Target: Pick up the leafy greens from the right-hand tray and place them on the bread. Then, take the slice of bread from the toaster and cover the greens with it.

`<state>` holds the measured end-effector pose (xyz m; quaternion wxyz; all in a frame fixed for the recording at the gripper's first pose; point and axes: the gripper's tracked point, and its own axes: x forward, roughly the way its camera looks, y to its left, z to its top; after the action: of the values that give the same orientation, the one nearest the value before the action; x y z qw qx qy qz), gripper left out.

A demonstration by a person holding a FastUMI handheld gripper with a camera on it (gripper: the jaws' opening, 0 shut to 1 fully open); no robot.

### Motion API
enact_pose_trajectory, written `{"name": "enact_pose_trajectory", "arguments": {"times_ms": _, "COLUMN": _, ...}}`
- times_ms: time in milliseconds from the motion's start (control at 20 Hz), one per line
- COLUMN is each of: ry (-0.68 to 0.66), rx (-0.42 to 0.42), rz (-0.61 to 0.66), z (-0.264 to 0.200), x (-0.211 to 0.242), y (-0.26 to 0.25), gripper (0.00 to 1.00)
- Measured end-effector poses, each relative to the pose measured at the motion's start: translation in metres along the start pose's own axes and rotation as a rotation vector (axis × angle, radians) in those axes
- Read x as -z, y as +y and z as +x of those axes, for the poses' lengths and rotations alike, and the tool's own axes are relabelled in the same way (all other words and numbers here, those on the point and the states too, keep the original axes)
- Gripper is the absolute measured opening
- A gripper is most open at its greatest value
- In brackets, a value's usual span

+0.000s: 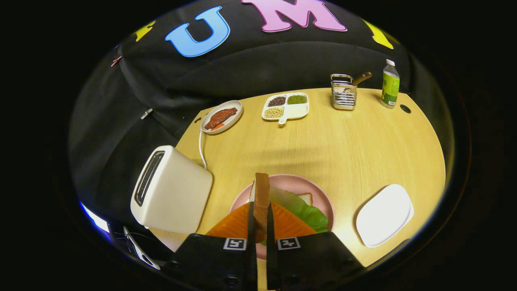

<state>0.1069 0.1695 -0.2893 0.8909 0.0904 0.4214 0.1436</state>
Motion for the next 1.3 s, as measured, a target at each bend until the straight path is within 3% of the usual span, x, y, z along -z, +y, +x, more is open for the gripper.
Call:
{"name": "enact_pose_trajectory", "arguments": {"times_ms": 300, "ry": 0.038, "rx": 0.073, "rz": 0.032, "z": 0.0, "x": 0.023, "y": -0.037, "gripper": 0.3}}
{"name": "enact_pose_trajectory", "arguments": {"times_ms": 400, "ry": 0.046, "rx": 0.125, "rz": 0.013, "z": 0.0, "x": 0.029, "y": -0.053, "gripper": 0.46}}
{"name": "enact_pose_trajectory", "arguments": {"times_ms": 500, "ry": 0.041, "rx": 0.12, "rz": 0.02, "z": -0.001, "x": 0.028, "y": -0.053, "gripper": 0.5}}
{"name": "enact_pose_trajectory", "arguments": {"times_ms": 550, "ry": 0.029, "rx": 0.118, "rz": 0.025, "z": -0.003, "x": 0.024, "y": -0.054, "gripper": 0.63}}
{"name": "enact_pose_trajectory", "arguments": {"times_ms": 700, "ry": -0.03, "rx": 0.126, "rz": 0.037, "z": -0.017, "x": 0.01, "y": -0.055, "gripper": 0.86}}
{"name": "enact_pose_trajectory", "arguments": {"times_ms": 750, "ry": -0.057, "rx": 0.132, "rz": 0.039, "z": -0.024, "x": 0.005, "y": -0.055, "gripper": 0.99}}
{"name": "enact_pose_trajectory", "arguments": {"times_ms": 1050, "ry": -0.245, "rx": 0.181, "rz": -0.036, "z": -0.079, "x": -0.031, "y": -0.049, "gripper": 0.99}}
{"name": "enact_pose_trajectory", "arguments": {"times_ms": 1300, "ry": -0.486, "rx": 0.198, "rz": -0.14, "z": -0.155, "x": -0.103, "y": -0.029, "gripper": 0.99}}
